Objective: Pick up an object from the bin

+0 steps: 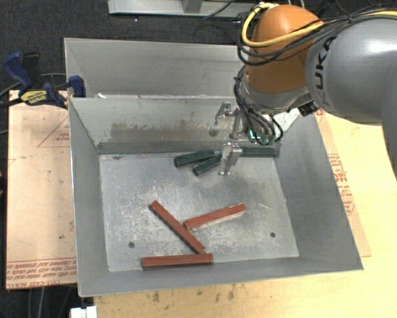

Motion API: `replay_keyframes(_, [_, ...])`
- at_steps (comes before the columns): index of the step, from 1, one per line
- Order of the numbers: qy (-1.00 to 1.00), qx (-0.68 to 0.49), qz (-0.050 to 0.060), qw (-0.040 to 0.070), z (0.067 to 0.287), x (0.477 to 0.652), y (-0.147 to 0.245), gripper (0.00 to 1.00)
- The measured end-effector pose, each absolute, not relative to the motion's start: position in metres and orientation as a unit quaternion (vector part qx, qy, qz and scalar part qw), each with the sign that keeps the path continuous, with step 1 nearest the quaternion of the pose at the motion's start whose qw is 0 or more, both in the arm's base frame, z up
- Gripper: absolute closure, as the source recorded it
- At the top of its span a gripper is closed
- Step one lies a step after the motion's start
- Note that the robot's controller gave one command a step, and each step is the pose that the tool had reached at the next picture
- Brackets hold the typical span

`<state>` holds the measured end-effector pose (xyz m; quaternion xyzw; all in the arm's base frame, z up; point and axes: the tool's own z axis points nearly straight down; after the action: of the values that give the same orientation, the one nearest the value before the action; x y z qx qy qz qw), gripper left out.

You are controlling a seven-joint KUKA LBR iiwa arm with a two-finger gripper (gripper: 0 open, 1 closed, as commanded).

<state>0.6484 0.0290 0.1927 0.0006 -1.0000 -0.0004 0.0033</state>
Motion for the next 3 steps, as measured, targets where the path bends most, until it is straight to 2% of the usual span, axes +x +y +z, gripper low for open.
replay_keyframes(1, [-1.0, 0.0, -0.001, -0.001, 0.198, 0.65, 0.029, 0.0])
replay_keyframes(2, [-1.0, 0.017, 0.0, -0.004, 0.148, 0.649, 0.036, 0.0])
replay_keyframes(3, [-0.997, 0.073, -0.002, -0.013, 0.084, 0.654, 0.041, 1.0])
